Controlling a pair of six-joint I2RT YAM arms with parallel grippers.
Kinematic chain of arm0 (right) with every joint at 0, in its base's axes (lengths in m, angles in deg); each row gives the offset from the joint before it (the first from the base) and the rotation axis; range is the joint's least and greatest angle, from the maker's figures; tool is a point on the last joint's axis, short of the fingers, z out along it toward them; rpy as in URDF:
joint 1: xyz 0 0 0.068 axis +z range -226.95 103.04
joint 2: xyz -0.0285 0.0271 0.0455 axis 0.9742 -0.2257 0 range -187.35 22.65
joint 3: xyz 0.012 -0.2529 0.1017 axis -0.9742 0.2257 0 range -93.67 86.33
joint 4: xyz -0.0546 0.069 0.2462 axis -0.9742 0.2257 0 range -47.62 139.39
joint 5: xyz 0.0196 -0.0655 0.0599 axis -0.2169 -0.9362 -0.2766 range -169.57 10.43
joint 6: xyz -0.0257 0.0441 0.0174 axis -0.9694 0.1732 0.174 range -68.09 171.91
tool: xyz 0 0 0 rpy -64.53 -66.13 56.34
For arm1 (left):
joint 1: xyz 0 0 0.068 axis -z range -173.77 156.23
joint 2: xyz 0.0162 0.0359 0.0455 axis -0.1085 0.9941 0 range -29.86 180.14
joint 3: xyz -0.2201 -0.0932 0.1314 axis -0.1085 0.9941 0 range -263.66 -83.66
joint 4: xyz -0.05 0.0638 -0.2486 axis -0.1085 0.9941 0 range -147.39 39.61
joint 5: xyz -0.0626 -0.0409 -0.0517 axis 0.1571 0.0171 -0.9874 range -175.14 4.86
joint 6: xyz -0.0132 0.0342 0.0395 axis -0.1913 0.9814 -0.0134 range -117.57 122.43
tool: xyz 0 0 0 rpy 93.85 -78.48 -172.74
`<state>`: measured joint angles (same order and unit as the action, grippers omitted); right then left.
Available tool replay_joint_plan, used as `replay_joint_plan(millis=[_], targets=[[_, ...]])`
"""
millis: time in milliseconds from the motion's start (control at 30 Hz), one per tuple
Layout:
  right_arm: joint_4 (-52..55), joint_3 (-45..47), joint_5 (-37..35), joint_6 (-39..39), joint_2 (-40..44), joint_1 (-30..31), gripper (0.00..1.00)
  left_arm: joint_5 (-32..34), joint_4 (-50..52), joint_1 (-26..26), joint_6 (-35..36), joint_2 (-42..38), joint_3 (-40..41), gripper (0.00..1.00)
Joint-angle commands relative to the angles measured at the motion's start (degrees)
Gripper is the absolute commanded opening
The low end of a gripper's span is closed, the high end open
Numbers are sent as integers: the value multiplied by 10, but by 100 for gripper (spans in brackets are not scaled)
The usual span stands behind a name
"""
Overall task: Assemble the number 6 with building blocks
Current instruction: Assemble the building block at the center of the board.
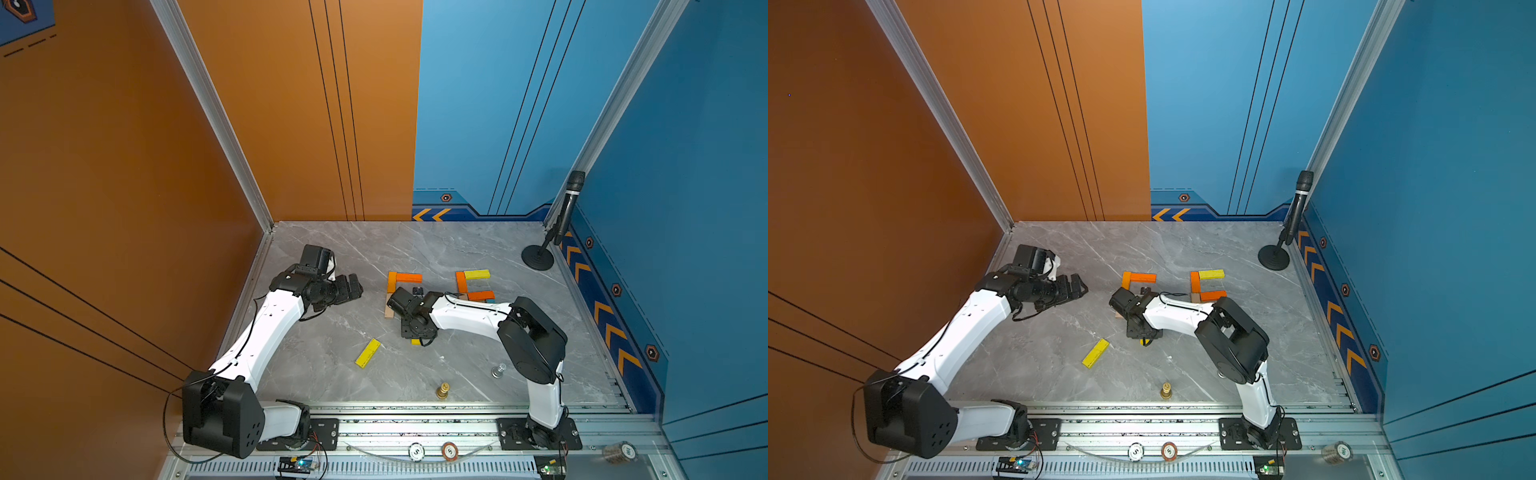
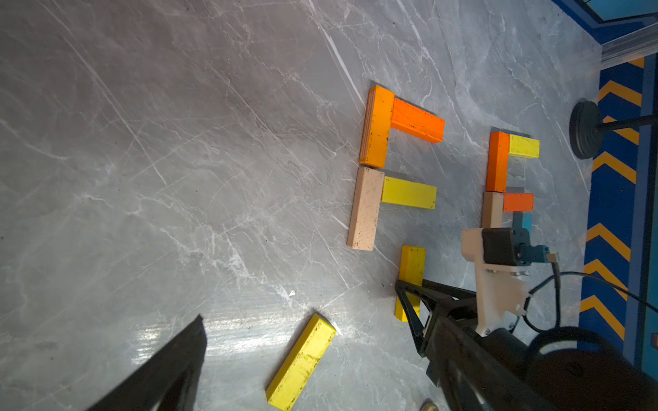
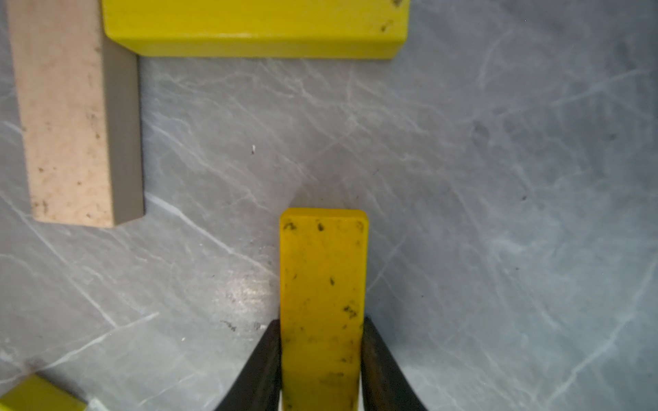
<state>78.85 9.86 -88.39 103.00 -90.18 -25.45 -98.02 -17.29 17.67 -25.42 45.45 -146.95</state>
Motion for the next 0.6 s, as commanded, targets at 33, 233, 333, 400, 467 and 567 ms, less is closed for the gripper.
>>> replay_joint_plan(millis=[33, 233, 333, 400, 467, 567], targets=[[35, -15, -6, -5, 2, -6, 34, -23, -8, -7, 4, -15, 12, 99], [44, -18, -6, -12, 2, -21, 32, -35, -15, -17, 0, -12, 16, 98], [51, -30, -6, -14, -9, -25, 33, -40, -19, -17, -3, -10, 18, 98], [57, -38, -4, -15, -17, -29, 33, -44, -19, -19, -4, -7, 18, 98], [60, -46, -2, -19, -23, -30, 33, -48, -19, -19, -5, -5, 18, 97], [68, -60, -2, -23, -31, -34, 33, -49, -22, -19, -6, -4, 19, 97]])
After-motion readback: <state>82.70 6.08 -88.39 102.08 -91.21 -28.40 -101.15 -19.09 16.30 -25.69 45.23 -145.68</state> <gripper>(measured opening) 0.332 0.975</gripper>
